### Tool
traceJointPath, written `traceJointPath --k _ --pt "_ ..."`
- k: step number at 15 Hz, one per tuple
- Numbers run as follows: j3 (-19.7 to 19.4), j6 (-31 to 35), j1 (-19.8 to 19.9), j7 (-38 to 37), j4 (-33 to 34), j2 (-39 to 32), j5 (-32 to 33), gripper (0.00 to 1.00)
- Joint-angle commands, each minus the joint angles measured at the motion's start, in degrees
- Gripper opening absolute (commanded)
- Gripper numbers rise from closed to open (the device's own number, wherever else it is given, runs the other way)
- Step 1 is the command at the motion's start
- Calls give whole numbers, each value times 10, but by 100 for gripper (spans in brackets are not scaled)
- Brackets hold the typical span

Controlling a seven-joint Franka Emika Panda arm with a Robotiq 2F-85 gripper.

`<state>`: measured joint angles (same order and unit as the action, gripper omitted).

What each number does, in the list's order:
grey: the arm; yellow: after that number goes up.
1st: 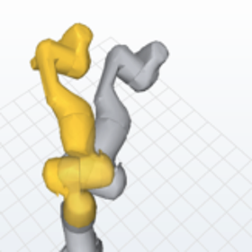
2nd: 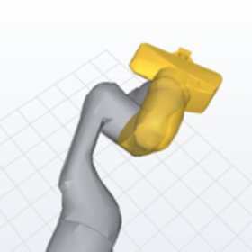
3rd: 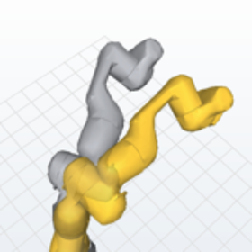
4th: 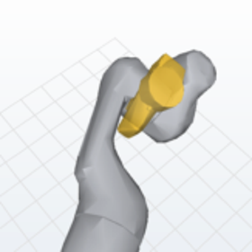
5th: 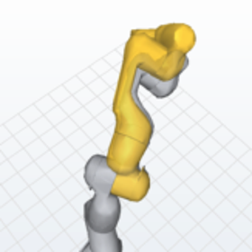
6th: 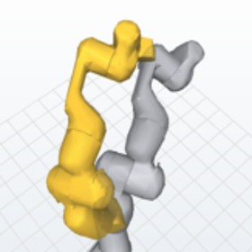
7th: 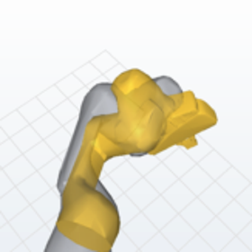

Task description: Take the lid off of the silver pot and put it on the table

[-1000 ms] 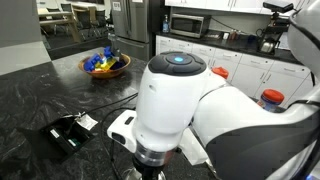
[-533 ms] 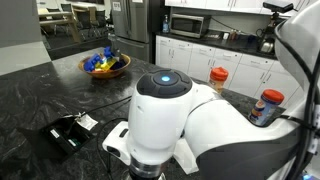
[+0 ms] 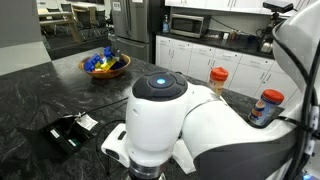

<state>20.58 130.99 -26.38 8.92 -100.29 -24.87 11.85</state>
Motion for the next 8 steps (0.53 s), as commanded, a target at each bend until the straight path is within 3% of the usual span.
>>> traceJointPath --k 1,4,8 --pt "-2 -39 -6 9 18 -5 -1 71" --pt "-3 -48 -7 7 22 -5 -1 59" --pt "-3 -51 -7 4 29 -5 -2 28"
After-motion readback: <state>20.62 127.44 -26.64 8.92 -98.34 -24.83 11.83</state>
